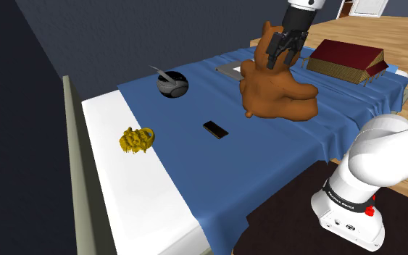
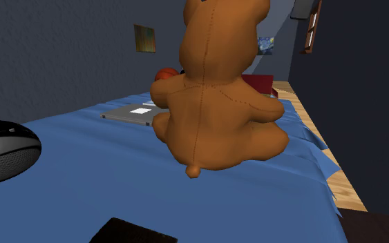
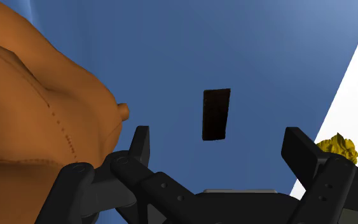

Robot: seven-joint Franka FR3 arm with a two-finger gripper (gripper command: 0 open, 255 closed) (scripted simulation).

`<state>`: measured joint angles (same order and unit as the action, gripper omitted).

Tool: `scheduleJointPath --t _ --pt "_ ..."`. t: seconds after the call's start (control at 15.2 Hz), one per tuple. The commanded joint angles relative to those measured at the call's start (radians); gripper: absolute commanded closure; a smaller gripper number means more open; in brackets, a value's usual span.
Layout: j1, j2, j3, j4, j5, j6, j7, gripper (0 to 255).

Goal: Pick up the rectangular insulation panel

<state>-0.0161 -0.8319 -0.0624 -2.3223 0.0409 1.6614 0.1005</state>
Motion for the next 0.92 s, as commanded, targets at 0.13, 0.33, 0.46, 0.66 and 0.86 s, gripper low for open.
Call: scheduleJointPath --t 0.13,0.33,0.46,0.66,0.86 --pt "0.002 0.042 0.014 -0.027 0.006 0.059 0.016 0" --pt "0.005 0.114 0.034 -0.057 0.013 0.148 0.041 0" --pt "0.008 0.168 0.047 -0.071 0.018 0.207 0.057 0" --pt "0.011 0.257 0.066 -0.082 0.023 0.293 0.081 0" --pt "0.013 0.354 0.083 -0.081 0.026 0.376 0.106 0"
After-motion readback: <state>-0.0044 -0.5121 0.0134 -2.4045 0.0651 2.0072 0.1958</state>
